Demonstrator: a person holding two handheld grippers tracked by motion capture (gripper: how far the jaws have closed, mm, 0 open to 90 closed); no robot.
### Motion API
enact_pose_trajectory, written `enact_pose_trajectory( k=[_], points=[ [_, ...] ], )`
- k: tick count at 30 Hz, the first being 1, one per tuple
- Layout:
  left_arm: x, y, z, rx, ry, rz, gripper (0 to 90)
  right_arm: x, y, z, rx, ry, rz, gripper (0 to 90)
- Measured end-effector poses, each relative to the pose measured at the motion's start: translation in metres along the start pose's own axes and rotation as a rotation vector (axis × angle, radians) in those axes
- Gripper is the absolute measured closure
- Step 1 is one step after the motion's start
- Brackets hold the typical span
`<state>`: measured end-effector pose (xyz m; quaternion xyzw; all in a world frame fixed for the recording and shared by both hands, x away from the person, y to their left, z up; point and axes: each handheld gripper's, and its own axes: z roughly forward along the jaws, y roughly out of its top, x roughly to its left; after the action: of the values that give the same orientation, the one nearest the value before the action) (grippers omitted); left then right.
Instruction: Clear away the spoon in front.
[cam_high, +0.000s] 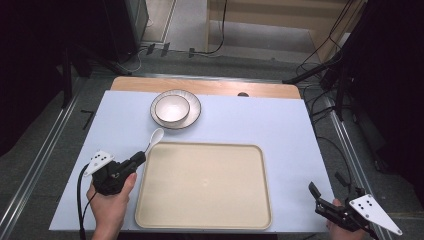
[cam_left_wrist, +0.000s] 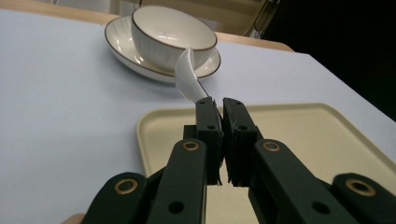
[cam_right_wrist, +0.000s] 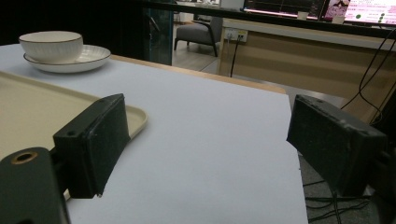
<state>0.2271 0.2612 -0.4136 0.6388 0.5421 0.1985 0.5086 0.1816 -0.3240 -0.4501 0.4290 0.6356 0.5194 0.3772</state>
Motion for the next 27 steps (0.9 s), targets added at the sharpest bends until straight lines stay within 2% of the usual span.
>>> enact_pose_trajectory(
  k=[4,9,10,17,18,21,27],
  points=[
    [0.001,-0.011,0.004,0.013,0.008,-0.020,87.3,0.000,0.000,0.000,0.000,0.000,0.001,13.3],
    [0.002,-0.020,0.009,0.030,0.022,-0.018,87.3,0.001,0.000,0.001,0.000,0.000,-0.003,13.3],
    [0.002,-0.022,0.010,0.031,0.023,-0.028,87.3,0.001,0.000,0.001,0.001,-0.001,-0.002,13.3],
    [0.004,-0.027,0.013,0.042,0.043,-0.037,87.3,0.000,0.000,0.000,0.000,0.001,-0.001,13.3],
    [0.005,-0.029,0.015,0.048,0.042,-0.053,87.2,0.000,0.000,0.001,0.000,0.002,-0.001,13.3],
    [0.006,-0.033,0.017,0.049,0.051,-0.060,87.2,0.000,0.000,0.001,0.001,0.002,-0.002,13.3],
    [0.008,-0.035,0.018,0.067,0.058,-0.059,86.9,0.000,0.000,0.001,0.002,0.003,-0.005,13.3]
  ],
)
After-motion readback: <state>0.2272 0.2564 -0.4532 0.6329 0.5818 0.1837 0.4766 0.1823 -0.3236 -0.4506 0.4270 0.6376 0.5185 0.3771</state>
